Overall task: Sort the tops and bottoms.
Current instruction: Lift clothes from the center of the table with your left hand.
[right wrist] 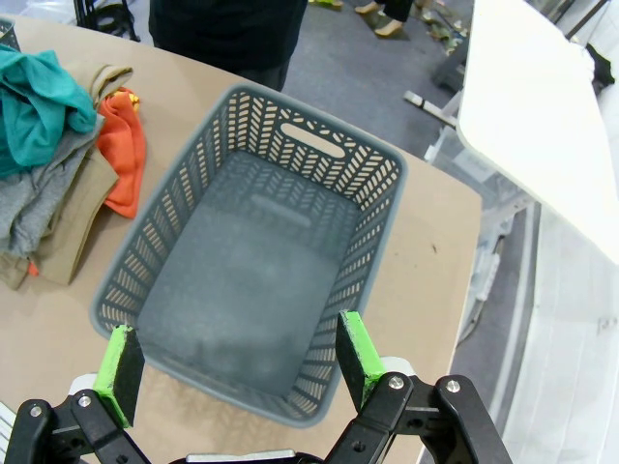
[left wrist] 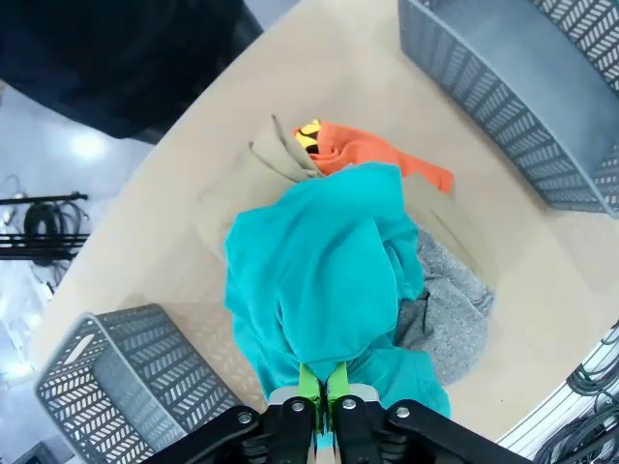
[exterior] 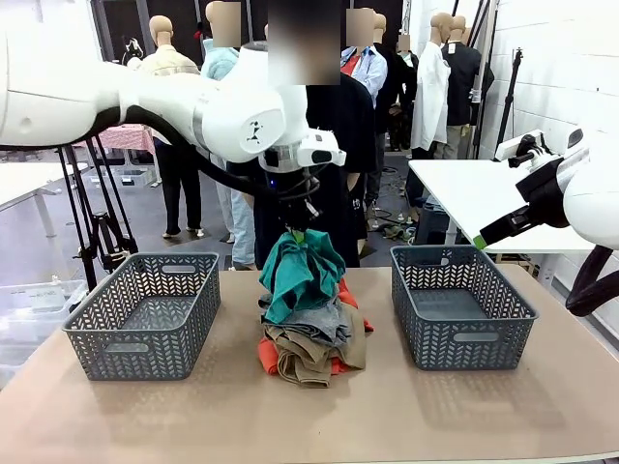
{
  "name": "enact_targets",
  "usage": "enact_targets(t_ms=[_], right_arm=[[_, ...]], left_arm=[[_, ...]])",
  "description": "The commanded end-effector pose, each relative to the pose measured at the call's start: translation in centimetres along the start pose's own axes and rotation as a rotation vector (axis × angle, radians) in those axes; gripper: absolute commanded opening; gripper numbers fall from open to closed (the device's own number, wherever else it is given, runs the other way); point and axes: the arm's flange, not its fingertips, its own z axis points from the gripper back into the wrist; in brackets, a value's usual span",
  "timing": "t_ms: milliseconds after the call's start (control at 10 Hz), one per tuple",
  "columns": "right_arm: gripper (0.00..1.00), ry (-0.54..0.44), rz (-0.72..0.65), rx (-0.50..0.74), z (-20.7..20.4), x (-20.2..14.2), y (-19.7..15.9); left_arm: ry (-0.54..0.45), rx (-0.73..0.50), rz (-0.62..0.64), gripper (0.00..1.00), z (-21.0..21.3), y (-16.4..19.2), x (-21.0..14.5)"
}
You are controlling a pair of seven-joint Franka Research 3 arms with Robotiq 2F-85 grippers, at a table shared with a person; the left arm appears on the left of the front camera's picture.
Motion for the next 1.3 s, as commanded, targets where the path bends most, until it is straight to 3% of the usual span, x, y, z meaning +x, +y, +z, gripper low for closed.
enact_targets(t_ms=[0, 100, 600, 900, 1200], right_arm=[[1.0, -0.009, 0.002, 0.008, -0.2, -0.1, -0.3], [1.0, -0.009, 0.002, 0.008, -0.2, -0.1, -0.3], [1.0, -0.009, 0.002, 0.008, -0.2, -0.1, -0.3], [1.0, -0.009, 0.002, 0.008, -0.2, -0.1, -0.3], [1.0, -0.009, 0.002, 0.008, -0.2, -0.1, -0.3]], left_arm=[[-0.011, 0.006, 0.002, 0.0, 1.0, 0.1, -0.1], [0.013, 0.004, -0.021, 0.0, 1.4, 0.1, -0.2], [-0.01, 0.158, -0.136, 0.0, 11.5, -0.7, 3.6], [-0.063, 0.172, -0.113, 0.0, 13.1, -1.0, 2.7], [-0.029, 0.155, -0.124, 0.0, 13.1, -1.0, 2.5]])
